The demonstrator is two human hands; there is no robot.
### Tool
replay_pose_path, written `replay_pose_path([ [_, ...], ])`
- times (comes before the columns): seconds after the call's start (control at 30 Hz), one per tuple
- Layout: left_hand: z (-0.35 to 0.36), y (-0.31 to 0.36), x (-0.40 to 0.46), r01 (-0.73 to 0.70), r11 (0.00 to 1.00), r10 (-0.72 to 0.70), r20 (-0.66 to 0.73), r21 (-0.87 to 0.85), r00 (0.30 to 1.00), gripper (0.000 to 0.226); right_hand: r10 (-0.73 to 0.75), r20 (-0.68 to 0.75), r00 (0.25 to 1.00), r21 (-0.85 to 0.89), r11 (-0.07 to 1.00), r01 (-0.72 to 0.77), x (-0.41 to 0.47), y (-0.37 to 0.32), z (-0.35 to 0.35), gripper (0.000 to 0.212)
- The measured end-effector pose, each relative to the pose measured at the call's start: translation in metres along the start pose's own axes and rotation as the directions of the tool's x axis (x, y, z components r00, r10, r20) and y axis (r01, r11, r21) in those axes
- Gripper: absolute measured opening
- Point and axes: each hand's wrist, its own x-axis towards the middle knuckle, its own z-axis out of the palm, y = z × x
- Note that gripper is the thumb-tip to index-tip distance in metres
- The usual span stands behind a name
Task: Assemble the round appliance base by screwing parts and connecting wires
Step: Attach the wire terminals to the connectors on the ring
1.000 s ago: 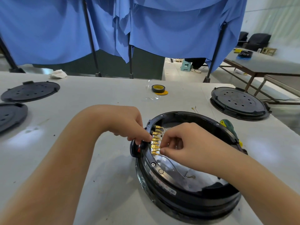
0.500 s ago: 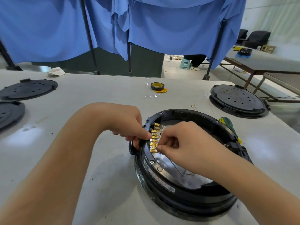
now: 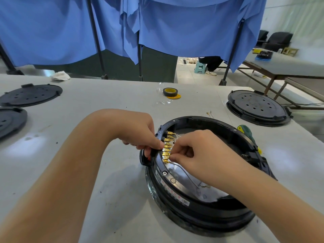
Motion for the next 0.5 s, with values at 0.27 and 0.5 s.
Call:
replay_pose_path([
  [0.27,0.0003,0.0004,0.0008,0.001,1.0,-0.001,0.017,-0.006,1.0,0.047,-0.014,-0.006,1.0,-0.044,0.999,0.014,0.0005,-0.0016,0.0002,0.009],
  [0.5,-0.0001,0.0001,0.0009,0.003,1.0,-0.002,0.026,-0.015,1.0,0.047,0.021,0.01,1.0,0.03,0.999,-0.021,0.0031,0.0023,0.0023,0.007],
])
